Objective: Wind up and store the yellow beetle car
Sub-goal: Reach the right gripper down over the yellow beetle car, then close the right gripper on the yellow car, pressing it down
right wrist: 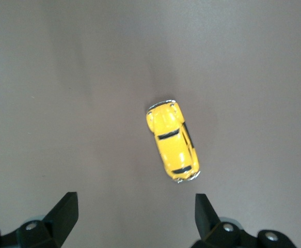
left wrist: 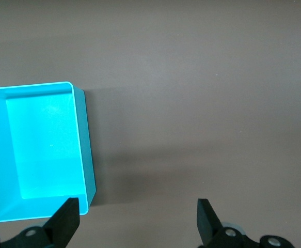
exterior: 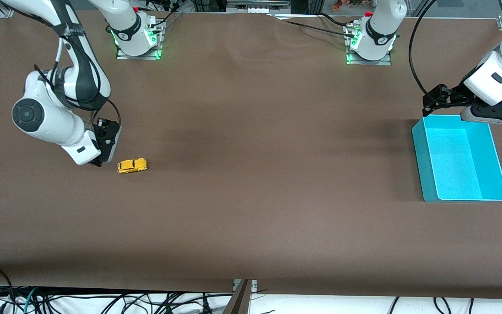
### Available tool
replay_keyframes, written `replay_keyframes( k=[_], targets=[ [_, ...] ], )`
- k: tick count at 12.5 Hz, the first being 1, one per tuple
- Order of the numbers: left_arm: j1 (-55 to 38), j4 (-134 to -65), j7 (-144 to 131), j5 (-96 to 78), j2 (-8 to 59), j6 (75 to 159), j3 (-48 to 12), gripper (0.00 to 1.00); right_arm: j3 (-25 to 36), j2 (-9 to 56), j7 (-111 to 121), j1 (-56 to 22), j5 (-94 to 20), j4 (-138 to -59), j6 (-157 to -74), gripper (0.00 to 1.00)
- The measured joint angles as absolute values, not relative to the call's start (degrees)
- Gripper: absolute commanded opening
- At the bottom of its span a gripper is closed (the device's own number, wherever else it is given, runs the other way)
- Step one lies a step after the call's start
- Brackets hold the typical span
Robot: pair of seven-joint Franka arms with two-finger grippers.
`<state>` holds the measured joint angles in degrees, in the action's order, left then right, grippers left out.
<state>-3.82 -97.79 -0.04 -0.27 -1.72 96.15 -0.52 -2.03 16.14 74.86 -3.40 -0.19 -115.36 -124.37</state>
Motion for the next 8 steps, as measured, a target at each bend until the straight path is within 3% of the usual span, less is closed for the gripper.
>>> replay_keyframes(
  k=[8],
  targets=[
    [-3.82,-97.79,-0.04,-0.27,-1.70,96.15,-0.52,1.00,-2.03,27.23,82.35,-3.30,-0.20,-116.36,-140.86,0.96]
  ],
)
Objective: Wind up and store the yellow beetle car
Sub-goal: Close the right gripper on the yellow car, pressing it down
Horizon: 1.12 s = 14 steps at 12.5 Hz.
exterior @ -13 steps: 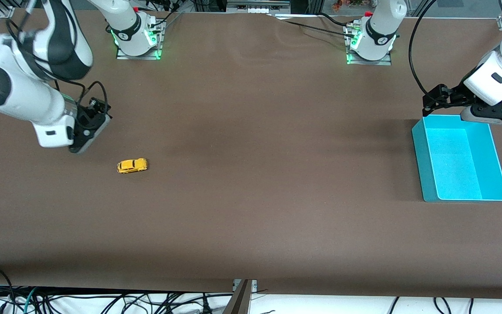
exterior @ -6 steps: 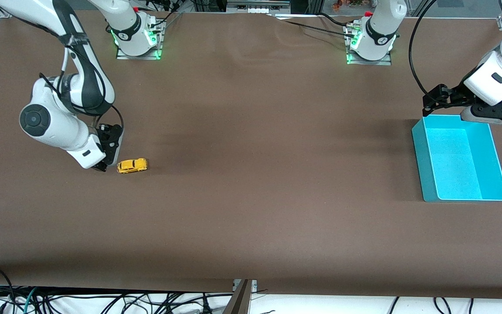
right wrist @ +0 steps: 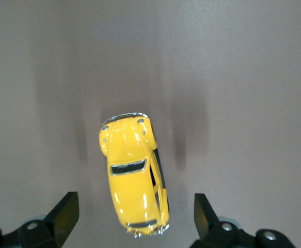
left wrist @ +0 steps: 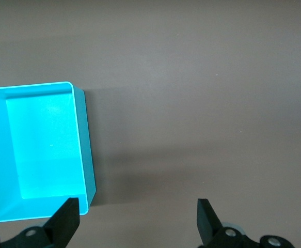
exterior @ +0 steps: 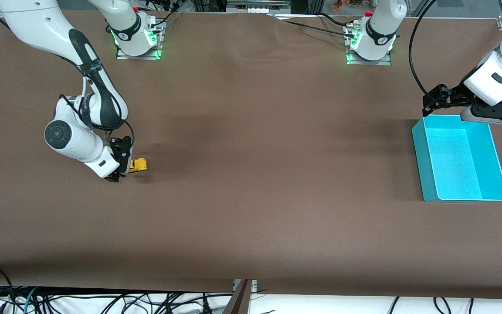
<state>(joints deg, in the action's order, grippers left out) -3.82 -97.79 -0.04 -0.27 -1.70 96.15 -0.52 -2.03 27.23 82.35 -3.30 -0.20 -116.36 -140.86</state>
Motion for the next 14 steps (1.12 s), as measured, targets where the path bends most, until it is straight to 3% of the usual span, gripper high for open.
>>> replay_keyframes(
  k=[5,10,14],
  targets=[
    [-3.82,-97.79,-0.04,-0.27,-1.69,96.15,-0.52,1.00,-2.03,27.60,82.52,-3.28,-0.20,-118.42,-143.38,0.68],
    [-3.82,-97.79,-0.04,-0.27,-1.69,96.15,-0.52,1.00,-2.03,27.41,82.52,-3.26,-0.20,-118.42,-143.38,0.66],
    [-3.82,-97.79,-0.04,-0.27,-1.68,96.15,-0.52,1.00,-2.03,27.14,82.54,-3.26,-0.20,-118.39,-143.38,0.23]
  ],
)
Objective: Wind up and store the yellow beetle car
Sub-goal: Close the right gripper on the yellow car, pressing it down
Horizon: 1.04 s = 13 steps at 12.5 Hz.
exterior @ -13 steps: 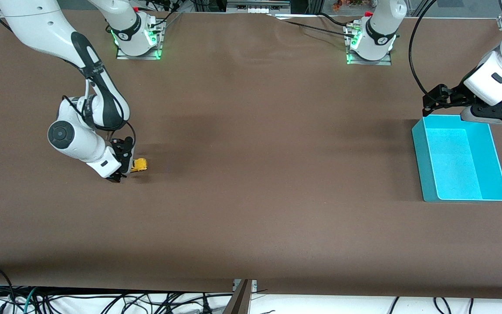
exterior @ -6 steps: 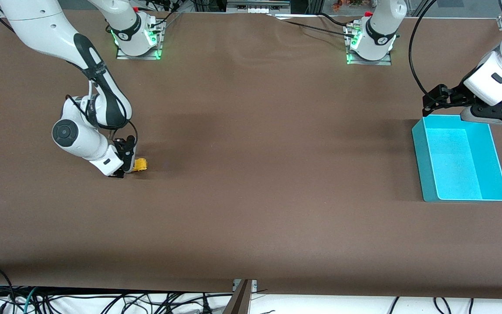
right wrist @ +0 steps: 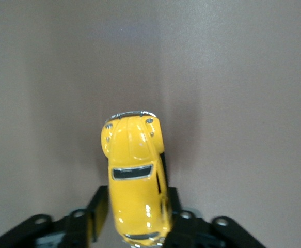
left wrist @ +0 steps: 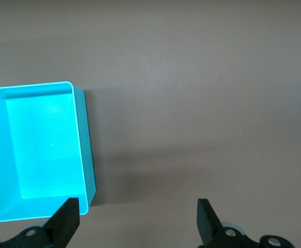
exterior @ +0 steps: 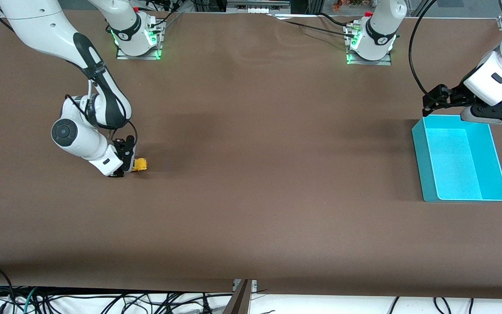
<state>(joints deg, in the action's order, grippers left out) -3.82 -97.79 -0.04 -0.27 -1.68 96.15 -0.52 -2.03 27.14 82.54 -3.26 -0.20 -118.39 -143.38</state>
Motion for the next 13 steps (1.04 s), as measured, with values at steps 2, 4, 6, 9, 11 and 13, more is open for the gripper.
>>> replay_keyframes(
  k=[2,4,6,9,11,13],
  targets=[
    [-3.82,-97.79,-0.04,-0.27,-1.68,96.15,-0.52,1.00,-2.03,27.06,82.54,-3.26,-0.20,-118.40,-143.38,0.16],
    [-3.82,-97.79,-0.04,-0.27,-1.68,96.15,-0.52,1.00,-2.03,27.06,82.56,-3.26,-0.20,-118.41,-143.37,0.16],
    [-3.82,-97.79,-0.04,-0.27,-1.68,96.15,-0.52,1.00,-2.03,27.11,83.31,-3.24,-0.20,-118.44,-143.36,0.16],
    [-3.82,-97.79,-0.04,-0.27,-1.68,96.15,-0.52,1.00,-2.01,27.11,85.32,-2.66,-0.20,-118.44,-143.36,0.16],
    [-3.81,-97.79,-0.04,-0.27,-1.67,96.15,-0.52,1.00,-1.99,27.11,86.86,-1.73,-0.20,-118.44,-143.34,0.16],
    [-3.81,-97.79,-0.04,-0.27,-1.67,96.15,-0.52,1.00,-1.89,27.15,88.80,-0.47,-0.20,-118.44,-143.34,0.16]
  ],
)
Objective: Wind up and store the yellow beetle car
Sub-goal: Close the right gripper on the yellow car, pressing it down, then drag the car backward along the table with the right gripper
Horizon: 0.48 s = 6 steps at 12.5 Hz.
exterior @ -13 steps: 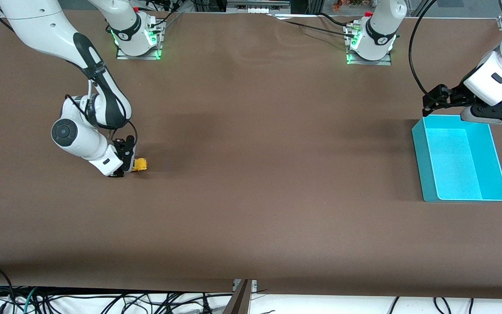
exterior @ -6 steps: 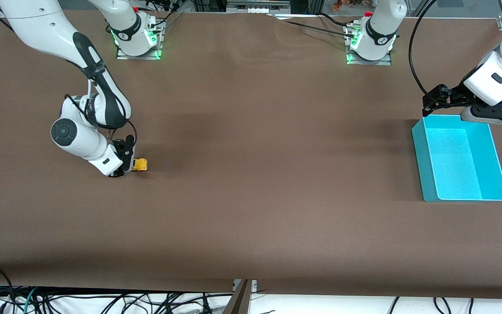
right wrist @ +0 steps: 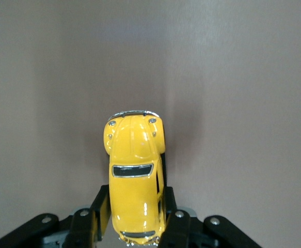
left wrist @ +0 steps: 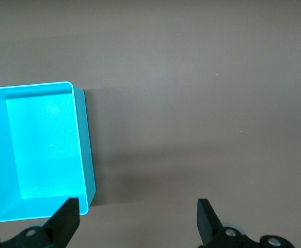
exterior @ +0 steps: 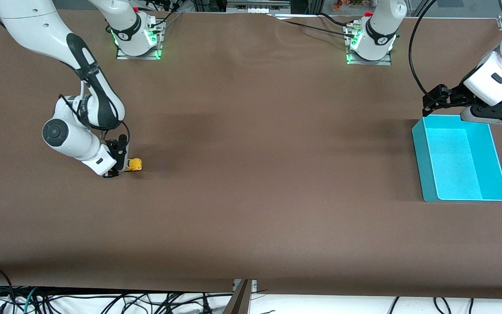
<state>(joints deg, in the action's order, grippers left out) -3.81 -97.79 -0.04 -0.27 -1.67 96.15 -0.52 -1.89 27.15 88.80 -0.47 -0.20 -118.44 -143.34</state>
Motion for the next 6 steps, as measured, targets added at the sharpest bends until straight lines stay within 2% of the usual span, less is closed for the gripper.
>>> replay_keyframes(
  k=[6],
  targets=[
    [-3.81,-97.79,-0.04,-0.27,-1.67,96.15,-0.52,1.00,-1.61,27.22,95.41,5.26,-0.23,-118.40,-143.73,0.16]
  ],
)
